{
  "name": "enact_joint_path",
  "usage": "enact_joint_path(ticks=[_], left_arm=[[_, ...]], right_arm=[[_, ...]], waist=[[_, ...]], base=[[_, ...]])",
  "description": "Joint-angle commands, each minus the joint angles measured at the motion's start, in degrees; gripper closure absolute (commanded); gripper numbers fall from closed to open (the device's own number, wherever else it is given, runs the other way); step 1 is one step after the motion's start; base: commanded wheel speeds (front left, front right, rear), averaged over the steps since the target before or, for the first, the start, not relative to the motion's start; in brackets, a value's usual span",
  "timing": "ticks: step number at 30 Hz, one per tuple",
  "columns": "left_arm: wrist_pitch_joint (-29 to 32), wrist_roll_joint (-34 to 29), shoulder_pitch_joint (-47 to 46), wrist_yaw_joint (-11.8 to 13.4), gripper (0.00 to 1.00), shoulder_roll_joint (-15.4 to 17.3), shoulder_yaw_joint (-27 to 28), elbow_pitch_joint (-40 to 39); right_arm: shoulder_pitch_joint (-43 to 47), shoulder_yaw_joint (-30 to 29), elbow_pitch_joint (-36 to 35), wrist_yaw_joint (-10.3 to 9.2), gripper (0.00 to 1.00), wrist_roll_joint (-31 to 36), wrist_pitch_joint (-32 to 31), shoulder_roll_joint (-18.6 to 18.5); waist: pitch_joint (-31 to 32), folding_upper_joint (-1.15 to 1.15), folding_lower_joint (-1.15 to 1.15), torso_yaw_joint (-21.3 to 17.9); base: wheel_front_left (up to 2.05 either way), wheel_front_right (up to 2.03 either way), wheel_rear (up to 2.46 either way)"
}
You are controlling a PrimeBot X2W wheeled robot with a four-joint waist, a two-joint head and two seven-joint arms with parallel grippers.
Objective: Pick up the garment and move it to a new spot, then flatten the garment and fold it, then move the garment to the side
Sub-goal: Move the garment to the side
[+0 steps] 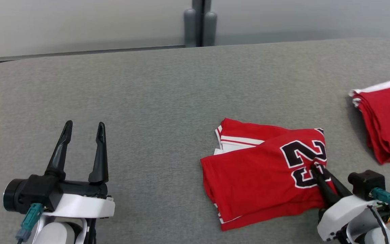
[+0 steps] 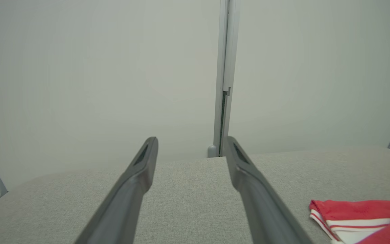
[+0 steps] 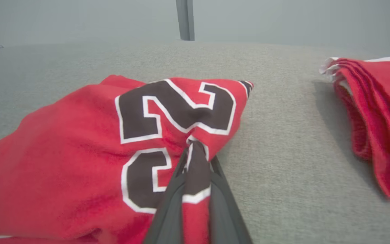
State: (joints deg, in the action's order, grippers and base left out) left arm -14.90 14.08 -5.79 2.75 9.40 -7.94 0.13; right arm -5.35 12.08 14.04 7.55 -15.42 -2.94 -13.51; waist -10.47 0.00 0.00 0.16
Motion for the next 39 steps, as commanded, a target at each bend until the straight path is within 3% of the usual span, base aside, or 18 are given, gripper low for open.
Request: enact_joint_path(ticks=[1,7,13,21,27,29,30,39], left_arm=[[-0.2,-0.1,-0.6,-0.1,0.0,0.5,0.2,-0.5],[1.1,-0.4,-3.9,-0.9,0.0,2.2,0.0,-2.8],[1.5,-1.1,-8.4,-2.2,0.0,2.8,-1.1,-3.4],[1.1,-2.0,-13.5,-4.0,0.0,3.8,-2.7,-4.1],[0.7,-2.5,-15.2,-4.8,0.0,4.2,-3.5,-4.2],[0.7,-2.7,-15.4,-4.8,0.0,4.5,-3.5,-4.2],[0.7,-2.6,-15.4,-4.9,0.0,4.5,-3.6,-4.2],[0.1,-1.2,-12.3,-4.1,0.0,4.8,-2.3,-2.6]], right_arm=[[-1.6,-0.4,-0.4,-0.12,1.0,-0.5,0.8,-0.5],[-10.3,-1.9,1.7,-0.12,1.0,-0.8,2.2,-1.5],[-20.3,-8.4,7.4,-0.12,1.0,0.7,4.0,-2.3],[-27.3,-22.1,13.4,-0.12,1.0,2.0,4.5,-11.1],[-28.6,-28.8,17.8,-0.12,1.0,0.5,4.9,-13.5],[-28.9,-30.4,19.6,-0.12,0.06,0.3,4.6,-13.0],[-29.0,-31.3,20.6,-0.12,0.0,0.4,4.9,-12.9],[-23.8,-34.0,24.6,-0.12,0.0,2.8,13.4,-9.0]], waist=[[-1.9,0.0,0.0,-7.0],[-6.4,0.0,0.0,-11.9],[-10.7,0.0,0.0,-10.5],[-17.8,0.0,0.0,-6.2],[-21.1,0.0,0.0,-4.4],[-21.9,0.0,0.0,-4.1],[-22.1,0.0,0.0,-4.1],[-18.3,0.0,0.0,-6.1]], base=[[0.0,0.0,0.0],[0.0,0.0,0.0],[0.0,0.0,0.0],[0.0,0.0,0.0],[0.0,0.0,0.0],[0.0,0.0,0.0],[0.0,0.0,0.0],[0.0,0.0,0.0]])
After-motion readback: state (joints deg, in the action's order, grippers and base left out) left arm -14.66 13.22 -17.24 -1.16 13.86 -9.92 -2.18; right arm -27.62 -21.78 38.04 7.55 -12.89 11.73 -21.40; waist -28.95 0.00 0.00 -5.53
